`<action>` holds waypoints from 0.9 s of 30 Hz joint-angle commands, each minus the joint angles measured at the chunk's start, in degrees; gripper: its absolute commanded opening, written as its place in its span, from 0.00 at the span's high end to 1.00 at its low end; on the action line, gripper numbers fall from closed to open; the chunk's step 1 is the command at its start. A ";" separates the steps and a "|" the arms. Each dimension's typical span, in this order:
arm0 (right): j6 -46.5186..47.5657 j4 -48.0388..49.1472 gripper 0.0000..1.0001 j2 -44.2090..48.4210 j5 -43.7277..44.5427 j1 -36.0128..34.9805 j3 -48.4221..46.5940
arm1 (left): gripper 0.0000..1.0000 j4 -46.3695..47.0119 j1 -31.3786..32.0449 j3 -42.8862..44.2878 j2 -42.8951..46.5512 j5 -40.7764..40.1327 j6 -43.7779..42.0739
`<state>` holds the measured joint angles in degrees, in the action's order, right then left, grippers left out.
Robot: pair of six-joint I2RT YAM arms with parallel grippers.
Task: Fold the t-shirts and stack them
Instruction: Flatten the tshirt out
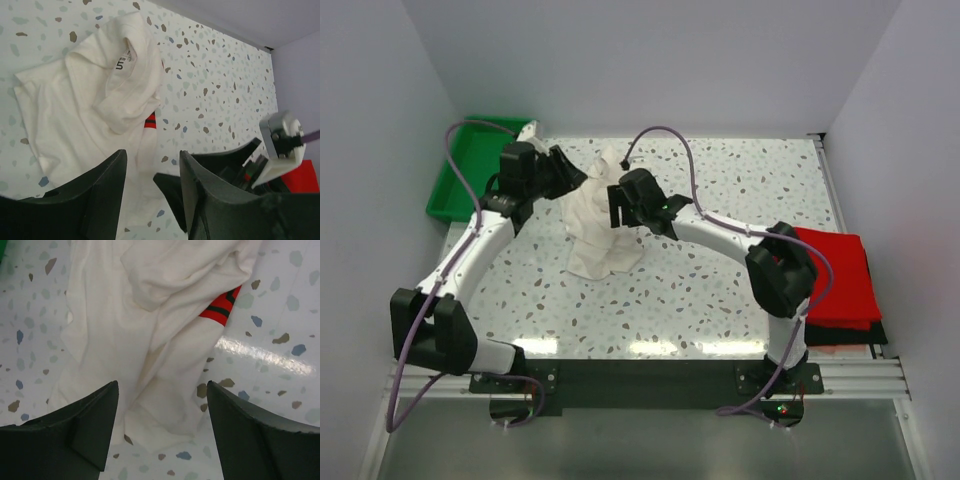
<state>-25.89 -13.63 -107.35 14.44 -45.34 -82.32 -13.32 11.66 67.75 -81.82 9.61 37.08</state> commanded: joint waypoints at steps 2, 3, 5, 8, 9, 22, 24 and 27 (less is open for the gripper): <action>-5.48 2.29 0.28 -6.89 -2.56 3.41 -8.45 | 0.50 4.09 0.38 -8.15 -0.97 1.55 -0.43; -6.36 2.20 0.31 -9.08 -3.35 4.11 -9.08 | 0.50 3.66 0.64 -8.76 -1.49 2.08 -0.69; -9.69 2.11 0.34 -10.77 -4.59 6.30 -10.22 | 0.50 3.22 2.04 -8.86 -3.34 1.91 -1.22; -13.48 3.78 0.39 -13.41 -9.24 8.60 -10.49 | 0.50 3.83 3.98 -9.47 -5.62 1.82 -1.05; -14.09 4.48 0.39 -13.85 -10.21 8.95 -10.58 | 0.50 4.61 4.33 -9.82 -6.15 1.82 -0.87; -22.18 8.44 0.41 -19.82 -17.25 9.83 -14.62 | 0.53 6.90 8.64 -9.04 -14.50 0.77 0.53; -22.62 8.62 0.42 -20.70 -17.95 9.75 -14.62 | 0.55 7.60 8.82 -8.86 -15.21 1.11 0.89; -23.59 8.35 0.43 -21.14 -18.22 9.66 -14.53 | 0.59 8.31 8.99 -8.77 -16.44 1.29 1.50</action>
<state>-46.92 -7.57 -127.76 -2.22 -35.57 -94.98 -8.88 20.14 57.45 -97.65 10.48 37.50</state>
